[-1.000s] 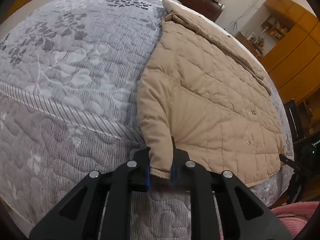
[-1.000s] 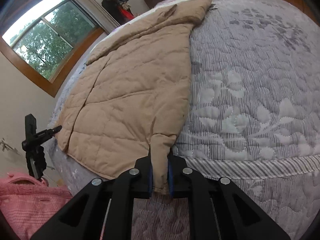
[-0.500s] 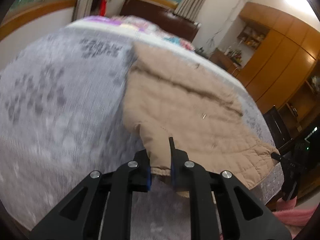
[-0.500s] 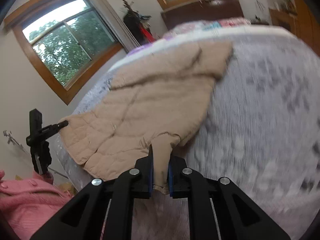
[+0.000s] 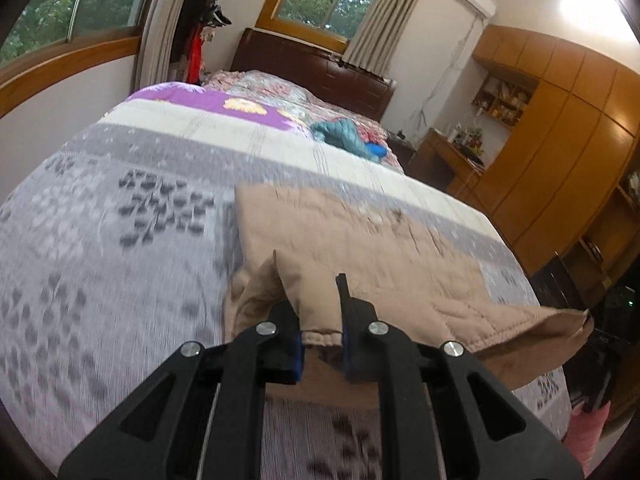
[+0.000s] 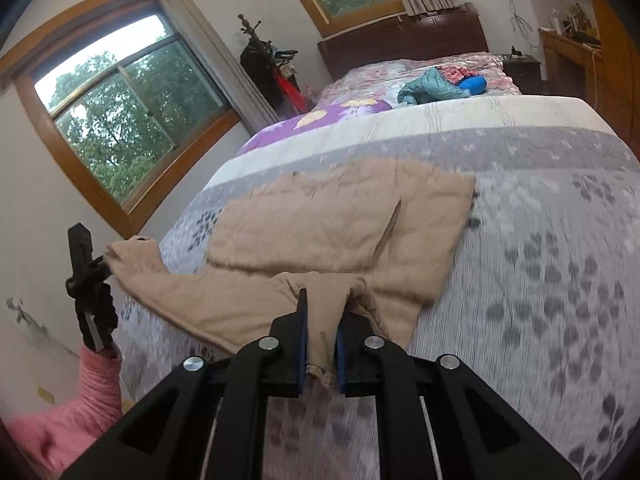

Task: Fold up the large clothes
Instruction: 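Grasp the hem with the left tool while the right tool grasps it too, lifting toward the collar, then lay the hem over the coat body and open both tools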

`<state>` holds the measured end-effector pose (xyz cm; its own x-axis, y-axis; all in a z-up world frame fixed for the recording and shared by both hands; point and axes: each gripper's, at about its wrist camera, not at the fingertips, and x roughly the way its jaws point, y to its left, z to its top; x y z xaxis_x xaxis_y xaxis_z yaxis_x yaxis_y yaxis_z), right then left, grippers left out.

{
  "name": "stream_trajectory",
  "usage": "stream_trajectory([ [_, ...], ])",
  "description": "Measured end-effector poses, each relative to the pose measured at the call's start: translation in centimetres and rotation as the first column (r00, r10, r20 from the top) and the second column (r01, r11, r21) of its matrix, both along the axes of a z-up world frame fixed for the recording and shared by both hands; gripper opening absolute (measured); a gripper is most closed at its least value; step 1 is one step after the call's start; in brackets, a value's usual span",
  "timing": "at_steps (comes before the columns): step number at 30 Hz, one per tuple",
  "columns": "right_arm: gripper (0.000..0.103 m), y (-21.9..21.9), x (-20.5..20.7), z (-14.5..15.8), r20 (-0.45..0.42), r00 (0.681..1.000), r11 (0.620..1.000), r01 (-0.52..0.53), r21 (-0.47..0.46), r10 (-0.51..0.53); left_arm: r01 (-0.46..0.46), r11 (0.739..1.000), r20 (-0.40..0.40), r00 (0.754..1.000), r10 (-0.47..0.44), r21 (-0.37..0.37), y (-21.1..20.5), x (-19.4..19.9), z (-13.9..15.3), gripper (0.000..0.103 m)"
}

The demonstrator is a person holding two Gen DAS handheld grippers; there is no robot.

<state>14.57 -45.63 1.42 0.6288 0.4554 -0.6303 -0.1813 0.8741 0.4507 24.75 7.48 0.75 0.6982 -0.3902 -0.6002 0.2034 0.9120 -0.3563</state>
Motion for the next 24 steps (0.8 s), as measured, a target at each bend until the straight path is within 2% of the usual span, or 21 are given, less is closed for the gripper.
stream_trajectory([
  [5, 0.011, -1.1, 5.9, -0.2, -0.045, 0.999, 1.0, 0.025, 0.019, -0.024, -0.015, 1.0, -0.027, 1.0, 0.015, 0.003, -1.1, 6.7, -0.5, 0.012],
  [13, 0.011, -3.0, 14.0, -3.1, -0.155, 0.985, 0.996, 0.085, 0.023, -0.081, -0.059, 0.998, -0.111, 0.992, 0.063, 0.036, -2.6, 15.5, -3.8, 0.012],
  [18, 0.011, -4.0, 18.6, -5.7, -0.22, 0.97, 0.992, 0.114, 0.046, -0.101, -0.077, 0.997, -0.189, 0.979, 0.079, 0.016, -2.4, 19.2, -6.2, 0.012],
  [24, 0.011, -4.9, 22.5, -8.7, -0.298, 0.947, 0.986, 0.151, 0.07, -0.124, -0.088, 0.995, -0.254, 0.963, 0.094, 0.035, -2.9, 22.3, -9.0, 0.013],
])
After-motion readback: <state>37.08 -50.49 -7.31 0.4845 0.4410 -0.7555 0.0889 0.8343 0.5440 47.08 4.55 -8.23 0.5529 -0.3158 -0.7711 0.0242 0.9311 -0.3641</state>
